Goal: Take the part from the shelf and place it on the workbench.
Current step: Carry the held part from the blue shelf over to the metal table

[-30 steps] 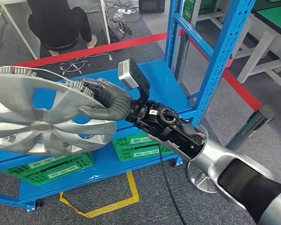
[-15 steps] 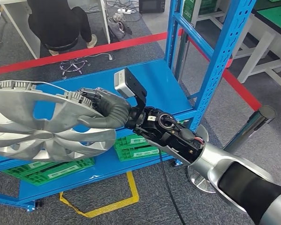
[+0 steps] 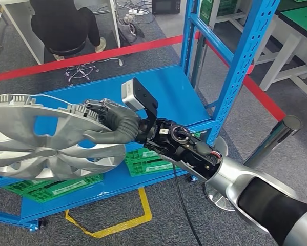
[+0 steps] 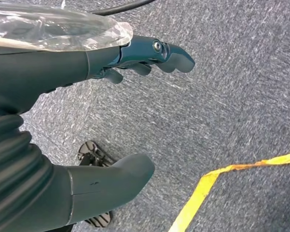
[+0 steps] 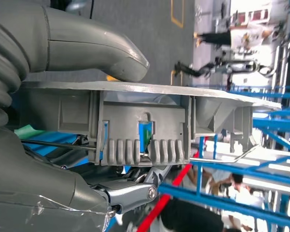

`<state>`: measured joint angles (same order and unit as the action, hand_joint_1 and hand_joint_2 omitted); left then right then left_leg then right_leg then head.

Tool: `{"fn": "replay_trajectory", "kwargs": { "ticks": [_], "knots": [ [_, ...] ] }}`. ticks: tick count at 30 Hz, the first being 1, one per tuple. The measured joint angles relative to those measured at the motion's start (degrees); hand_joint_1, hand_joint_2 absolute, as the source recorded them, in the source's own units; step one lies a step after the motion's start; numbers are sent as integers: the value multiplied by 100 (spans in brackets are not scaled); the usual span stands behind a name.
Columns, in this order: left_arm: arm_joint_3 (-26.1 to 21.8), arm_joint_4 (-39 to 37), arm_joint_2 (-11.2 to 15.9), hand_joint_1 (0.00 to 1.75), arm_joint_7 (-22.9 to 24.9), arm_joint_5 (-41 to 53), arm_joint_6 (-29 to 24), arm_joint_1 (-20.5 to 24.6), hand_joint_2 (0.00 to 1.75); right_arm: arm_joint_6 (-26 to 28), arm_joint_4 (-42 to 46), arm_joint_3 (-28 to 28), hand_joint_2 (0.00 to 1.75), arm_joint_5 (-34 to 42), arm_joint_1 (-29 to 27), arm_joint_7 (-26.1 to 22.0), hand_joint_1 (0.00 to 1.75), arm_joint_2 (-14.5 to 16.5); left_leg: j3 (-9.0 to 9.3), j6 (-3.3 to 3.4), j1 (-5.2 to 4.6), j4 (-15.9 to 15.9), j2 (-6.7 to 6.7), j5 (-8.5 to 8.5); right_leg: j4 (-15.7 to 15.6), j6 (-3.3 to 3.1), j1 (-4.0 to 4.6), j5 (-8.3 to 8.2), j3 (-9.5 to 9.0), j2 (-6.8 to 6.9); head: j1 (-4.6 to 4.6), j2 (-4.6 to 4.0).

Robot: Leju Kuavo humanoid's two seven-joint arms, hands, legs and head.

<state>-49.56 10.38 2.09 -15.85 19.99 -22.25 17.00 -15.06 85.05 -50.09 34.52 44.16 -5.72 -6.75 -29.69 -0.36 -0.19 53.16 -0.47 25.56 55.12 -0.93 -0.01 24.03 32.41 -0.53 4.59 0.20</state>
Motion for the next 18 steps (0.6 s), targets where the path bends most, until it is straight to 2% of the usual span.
{"fn": "replay_trajectory", "kwargs": {
  "ticks": [5,10,18],
  "knots": [
    [39,0,-33,0,-49,-36,-31,-15,175,621,24,25,175,-433,-145,-234,175,15,0,0,0,0,0,0,-3,0,0,0,0,1,1,0],
    [140,2,-45,0,27,-46,13,-11,175,760,69,48,175,-670,-270,-197,175,15,0,0,0,0,2,0,-4,1,0,0,1,-2,1,0],
    [265,4,-46,0,51,-115,-162,-11,175,1093,90,129,175,-1202,-524,-580,175,17,-1,0,0,-1,1,0,-5,1,1,0,1,-1,1,0]
  ]
}}
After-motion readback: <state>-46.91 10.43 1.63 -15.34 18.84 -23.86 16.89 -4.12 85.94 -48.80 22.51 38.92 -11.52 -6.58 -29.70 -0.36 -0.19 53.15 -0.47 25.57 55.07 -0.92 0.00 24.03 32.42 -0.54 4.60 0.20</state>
